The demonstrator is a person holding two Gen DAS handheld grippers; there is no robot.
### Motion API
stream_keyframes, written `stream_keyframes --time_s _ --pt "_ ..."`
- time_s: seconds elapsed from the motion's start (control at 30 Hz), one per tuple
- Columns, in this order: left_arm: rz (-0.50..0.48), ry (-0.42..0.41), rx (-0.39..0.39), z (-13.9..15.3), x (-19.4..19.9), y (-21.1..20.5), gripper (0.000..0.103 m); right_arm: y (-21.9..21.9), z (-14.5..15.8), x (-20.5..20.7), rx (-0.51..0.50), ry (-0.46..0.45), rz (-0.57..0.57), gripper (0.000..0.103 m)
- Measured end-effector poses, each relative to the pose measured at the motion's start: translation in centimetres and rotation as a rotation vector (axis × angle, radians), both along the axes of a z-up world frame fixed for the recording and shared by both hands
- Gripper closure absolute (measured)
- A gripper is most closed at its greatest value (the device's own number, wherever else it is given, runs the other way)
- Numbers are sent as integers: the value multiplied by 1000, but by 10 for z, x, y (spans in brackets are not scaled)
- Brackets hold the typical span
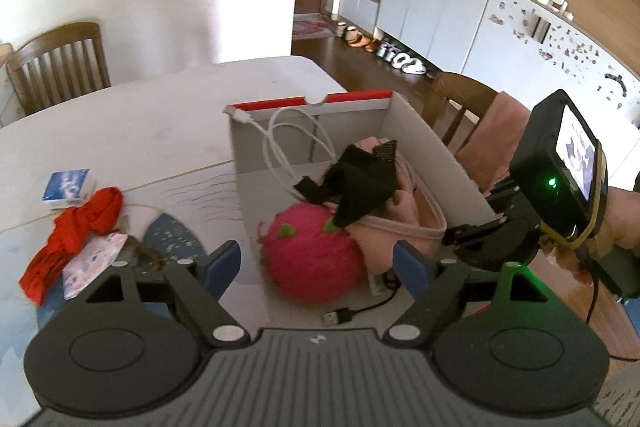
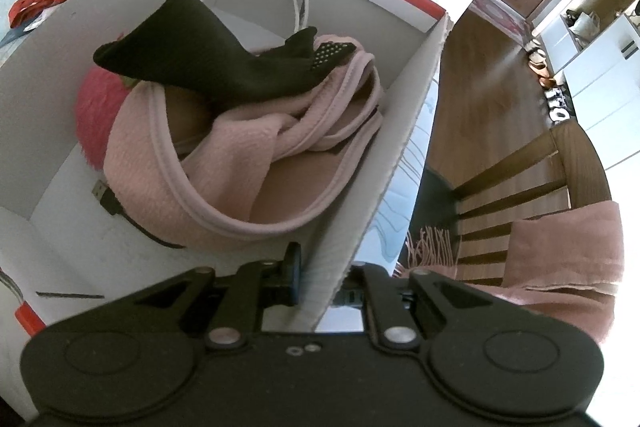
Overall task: Organize objects
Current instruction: 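Move the left gripper back over the red cloth on the table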
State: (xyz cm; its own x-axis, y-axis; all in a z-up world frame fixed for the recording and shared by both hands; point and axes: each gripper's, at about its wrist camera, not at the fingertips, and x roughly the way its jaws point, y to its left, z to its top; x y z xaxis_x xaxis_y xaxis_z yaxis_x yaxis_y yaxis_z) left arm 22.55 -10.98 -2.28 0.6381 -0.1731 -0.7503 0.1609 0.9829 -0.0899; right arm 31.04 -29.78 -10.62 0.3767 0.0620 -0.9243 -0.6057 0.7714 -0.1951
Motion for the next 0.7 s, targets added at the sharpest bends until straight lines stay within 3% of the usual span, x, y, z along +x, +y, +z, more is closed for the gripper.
stream_keyframes --time_s 0.47,0.7 --pt "28 19 29 -17 -6 82 1 3 0 4 -12 11 -57 92" --pt "30 26 55 -20 13 137 0 7 0 9 -26 22 -98 92"
